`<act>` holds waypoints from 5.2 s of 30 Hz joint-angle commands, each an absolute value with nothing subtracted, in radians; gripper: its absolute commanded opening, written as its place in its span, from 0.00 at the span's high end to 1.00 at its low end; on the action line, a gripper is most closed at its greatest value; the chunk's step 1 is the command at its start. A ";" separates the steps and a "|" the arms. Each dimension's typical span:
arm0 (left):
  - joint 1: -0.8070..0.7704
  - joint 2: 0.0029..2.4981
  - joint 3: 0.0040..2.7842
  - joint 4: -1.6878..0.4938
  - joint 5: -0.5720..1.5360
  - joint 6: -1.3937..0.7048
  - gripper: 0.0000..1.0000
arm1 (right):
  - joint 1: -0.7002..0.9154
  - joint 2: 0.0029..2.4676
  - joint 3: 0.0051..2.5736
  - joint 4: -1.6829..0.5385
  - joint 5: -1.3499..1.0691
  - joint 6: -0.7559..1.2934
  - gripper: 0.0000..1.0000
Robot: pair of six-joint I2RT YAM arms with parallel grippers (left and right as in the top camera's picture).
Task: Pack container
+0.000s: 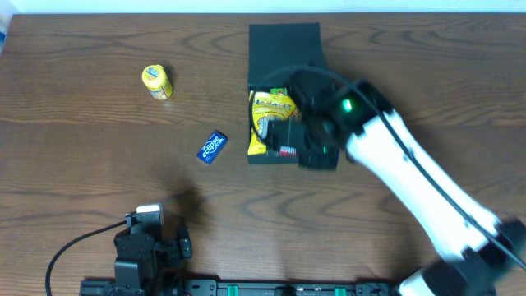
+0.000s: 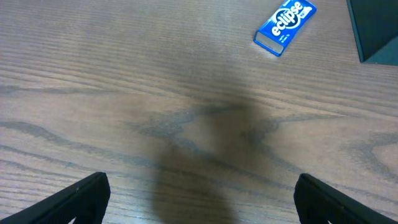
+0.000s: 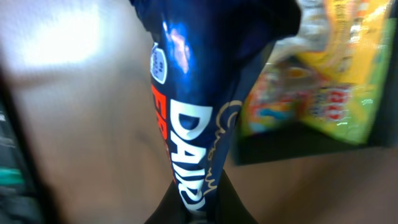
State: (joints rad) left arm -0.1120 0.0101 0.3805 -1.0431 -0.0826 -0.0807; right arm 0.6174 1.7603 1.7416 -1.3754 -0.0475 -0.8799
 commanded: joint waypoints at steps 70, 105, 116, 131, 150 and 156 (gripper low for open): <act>-0.105 0.004 0.352 -1.088 -0.085 -0.101 0.05 | 0.511 2.386 2.140 -1.112 0.132 -1.063 0.99; -0.105 0.004 0.352 -1.088 -0.085 -0.101 0.04 | 0.527 2.063 2.167 -1.194 0.325 -0.846 0.01; -0.105 0.004 0.352 -1.088 -0.085 -0.101 0.05 | 0.494 1.755 2.047 -1.264 0.332 -0.496 0.01; -0.105 0.004 0.352 -1.088 -0.085 -0.101 0.04 | 0.283 1.053 1.232 -1.005 0.080 -0.071 0.01; -0.105 0.004 0.352 -1.088 -0.085 -0.101 0.04 | 0.228 0.947 0.979 -1.044 -0.065 0.014 0.01; -0.105 0.004 0.352 -1.088 -0.085 -0.101 0.04 | 0.228 0.947 0.979 -1.031 -0.065 0.015 0.01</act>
